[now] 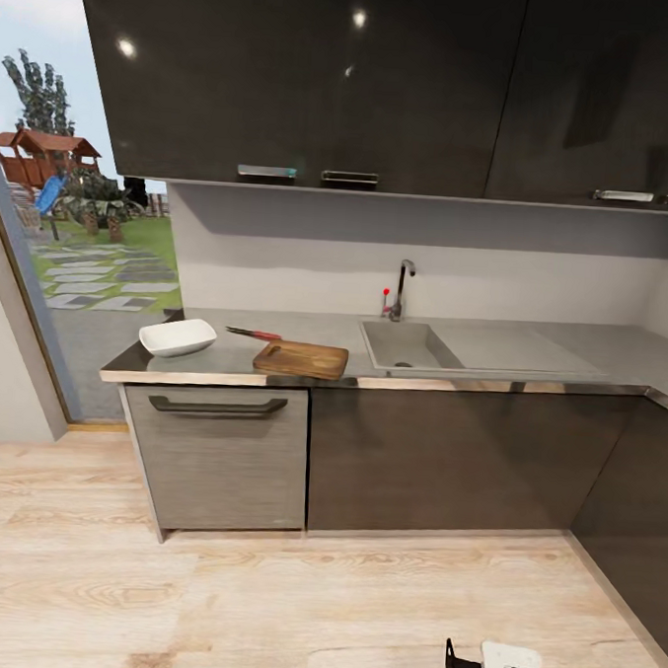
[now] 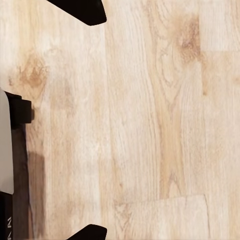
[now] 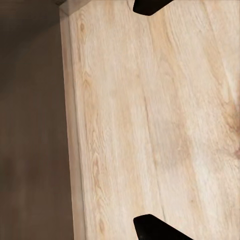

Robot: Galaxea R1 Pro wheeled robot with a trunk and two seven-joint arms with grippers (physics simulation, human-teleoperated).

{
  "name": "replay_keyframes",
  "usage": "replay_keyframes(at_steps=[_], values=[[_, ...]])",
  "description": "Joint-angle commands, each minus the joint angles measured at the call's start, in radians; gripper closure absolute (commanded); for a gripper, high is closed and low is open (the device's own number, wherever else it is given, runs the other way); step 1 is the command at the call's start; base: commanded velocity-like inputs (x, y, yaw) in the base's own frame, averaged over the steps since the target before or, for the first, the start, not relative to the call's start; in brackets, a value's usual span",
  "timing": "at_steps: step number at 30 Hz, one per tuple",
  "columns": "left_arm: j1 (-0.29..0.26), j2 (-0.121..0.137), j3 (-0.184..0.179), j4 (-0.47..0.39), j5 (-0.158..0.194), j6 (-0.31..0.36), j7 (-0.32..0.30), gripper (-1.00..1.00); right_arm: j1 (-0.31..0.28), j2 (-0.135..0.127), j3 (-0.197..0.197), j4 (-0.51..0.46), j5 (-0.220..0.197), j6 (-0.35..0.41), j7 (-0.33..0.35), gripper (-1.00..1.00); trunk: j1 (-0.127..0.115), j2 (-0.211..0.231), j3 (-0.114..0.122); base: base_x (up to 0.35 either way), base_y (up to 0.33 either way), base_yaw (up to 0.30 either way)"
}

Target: In the kitchen, take the Vidalia onion out of the sink, dice it on the chopping board with the paring knife, put the diced onion into the bowl on the countertop, then place both the paring knife and the chopping board into the sink.

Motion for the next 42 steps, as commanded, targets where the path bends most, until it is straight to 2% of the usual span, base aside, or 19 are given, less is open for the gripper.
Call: replay_keyframes(at_steps=[1,34,37,38,39,40,41,42], values=[[0.0,0.0,0.0,-0.001,0.001,-0.002,0.0,-1.0,0.0,0.0,0.001,0.0,0.0,-0.002,-0.004,-1.0,0.0,0.0,-0.001,0.0,0.0,0.0],[0.0,0.0,0.0,0.001,0.002,-0.002,0.0,-1.0,0.0,0.0,-0.002,0.005,0.001,0.002,-0.006,-1.0,0.0,0.0,-0.001,0.0,0.0,0.0],[0.0,0.0,0.0,0.001,0.002,-0.002,0.0,-1.0,0.0,-0.002,-0.004,-0.027,0.003,0.009,-0.014,-1.0,0.0,0.0,-0.001,0.0,0.0,0.0],[0.0,0.0,0.0,0.001,0.002,-0.002,0.0,-1.0,0.0,-0.002,-0.004,-0.098,0.004,0.035,-0.023,-1.0,0.0,0.0,-0.001,0.0,0.0,0.0],[0.0,0.0,0.0,0.002,0.002,-0.002,0.0,-1.0,0.0,-0.002,-0.005,-0.119,0.004,0.048,-0.026,-1.0,0.0,0.0,-0.001,0.0,0.0,0.0],[0.0,0.0,0.0,0.004,0.002,-0.002,-0.001,-1.0,0.0,-0.002,-0.005,-0.164,0.004,0.083,-0.032,-1.0,0.0,0.0,-0.001,0.0,0.0,0.0],[0.0,0.0,0.0,0.012,0.002,-0.002,-0.001,-1.0,0.0,-0.002,-0.005,-0.265,0.004,0.17,-0.05,-1.0,0.0,0.0,-0.001,0.0,0.0,0.0],[0.0,0.0,0.0,0.014,0.002,-0.002,-0.001,-1.0,0.0,-0.002,-0.005,-0.318,0.005,0.211,-0.06,-1.0,0.0,0.0,-0.001,0.0,0.0,0.0]])
